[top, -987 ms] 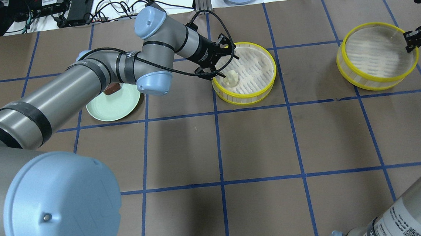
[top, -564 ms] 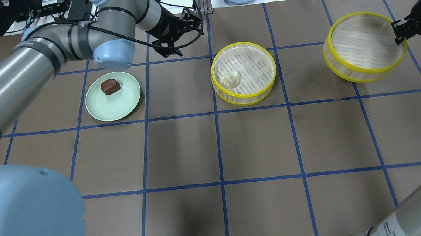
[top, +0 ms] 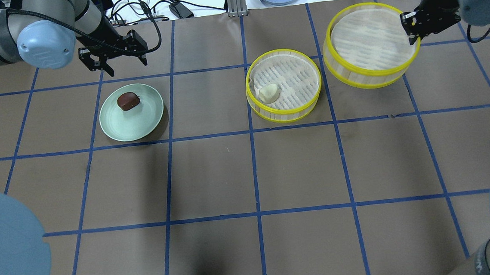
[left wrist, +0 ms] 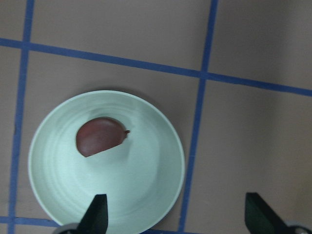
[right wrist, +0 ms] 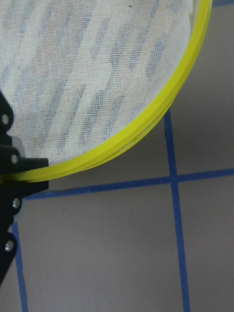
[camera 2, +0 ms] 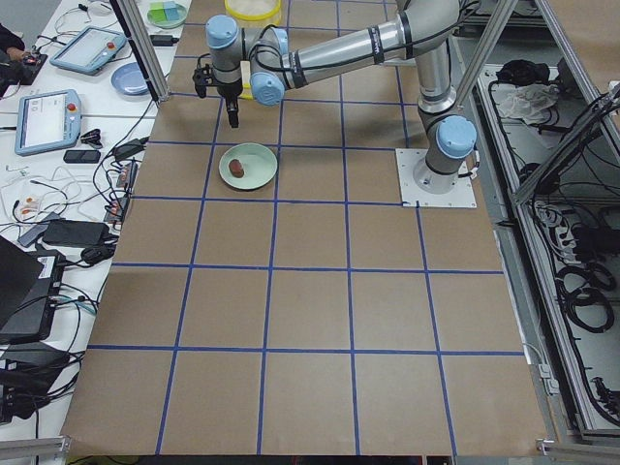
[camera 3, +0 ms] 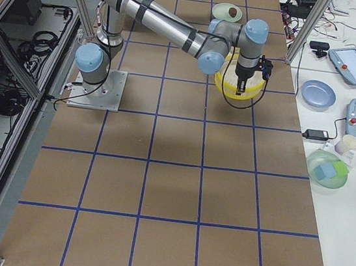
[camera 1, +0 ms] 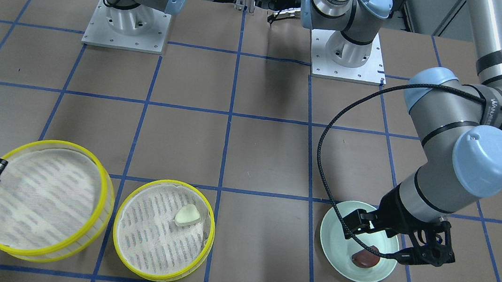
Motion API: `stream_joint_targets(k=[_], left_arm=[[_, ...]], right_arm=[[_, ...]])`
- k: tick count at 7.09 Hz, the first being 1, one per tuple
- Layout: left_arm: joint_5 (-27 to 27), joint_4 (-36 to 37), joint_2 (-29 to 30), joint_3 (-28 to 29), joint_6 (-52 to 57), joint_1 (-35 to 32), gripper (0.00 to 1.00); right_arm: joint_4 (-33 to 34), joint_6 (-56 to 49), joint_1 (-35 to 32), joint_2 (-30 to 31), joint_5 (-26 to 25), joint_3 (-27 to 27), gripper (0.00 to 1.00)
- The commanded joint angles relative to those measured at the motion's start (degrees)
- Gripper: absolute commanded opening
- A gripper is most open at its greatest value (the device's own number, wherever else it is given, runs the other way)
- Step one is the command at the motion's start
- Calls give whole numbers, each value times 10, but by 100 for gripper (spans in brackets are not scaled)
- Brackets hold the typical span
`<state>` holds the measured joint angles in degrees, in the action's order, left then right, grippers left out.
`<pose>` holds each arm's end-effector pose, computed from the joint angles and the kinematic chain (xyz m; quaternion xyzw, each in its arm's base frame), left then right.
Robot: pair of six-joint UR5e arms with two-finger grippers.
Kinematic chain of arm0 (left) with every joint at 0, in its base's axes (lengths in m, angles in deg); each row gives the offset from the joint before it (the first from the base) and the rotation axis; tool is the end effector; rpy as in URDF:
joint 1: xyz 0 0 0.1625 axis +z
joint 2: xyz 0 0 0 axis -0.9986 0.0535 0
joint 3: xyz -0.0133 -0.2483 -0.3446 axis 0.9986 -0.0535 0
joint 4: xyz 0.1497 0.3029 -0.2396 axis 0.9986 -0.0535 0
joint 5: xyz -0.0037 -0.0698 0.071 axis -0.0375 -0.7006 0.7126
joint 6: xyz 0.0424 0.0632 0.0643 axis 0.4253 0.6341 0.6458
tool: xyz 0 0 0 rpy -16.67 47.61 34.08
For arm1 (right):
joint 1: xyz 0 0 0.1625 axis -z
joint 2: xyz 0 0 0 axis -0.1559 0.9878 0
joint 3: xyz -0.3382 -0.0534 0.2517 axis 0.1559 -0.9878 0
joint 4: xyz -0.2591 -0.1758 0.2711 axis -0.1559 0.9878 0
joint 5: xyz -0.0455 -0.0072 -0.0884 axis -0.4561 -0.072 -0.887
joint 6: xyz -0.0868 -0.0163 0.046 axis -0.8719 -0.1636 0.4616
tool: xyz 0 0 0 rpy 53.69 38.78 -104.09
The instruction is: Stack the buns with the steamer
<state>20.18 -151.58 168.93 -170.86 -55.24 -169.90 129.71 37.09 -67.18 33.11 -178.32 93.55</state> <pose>-0.0568 -0.6689 0.3370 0.0689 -0.9969 0.0290 0.0231 -0.0224 -0.6491 0.3605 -0.0590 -0.9965 0.0584 0.0089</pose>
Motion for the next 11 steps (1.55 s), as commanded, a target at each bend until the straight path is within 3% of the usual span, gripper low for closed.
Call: stream_joint_targets(k=[1,3,6,7,8,9,11], left_arm=[[35,44,36,-13,37,20,100],[30,150,79,-60,81,39,100],[26,172,110,-62,86,39,100],[18,180,120,-62,87,39,81],[18,180,123,-62,85,39,48],[16,180,123,-61,83,39,5],[-13,180,111,-59,69,40,0]], right_arm=[[9,143,-113,0,-2,0,0],[7,186,-138,-7,-13,6,0],[55,199,-139,-28,-12,29,0],[57,218,-161,-41,-13,29,0],[61,236,-177,-44,-35,29,0],[66,234,-177,-47,-37,29,0],[72,238,-176,-50,-36,29,0]])
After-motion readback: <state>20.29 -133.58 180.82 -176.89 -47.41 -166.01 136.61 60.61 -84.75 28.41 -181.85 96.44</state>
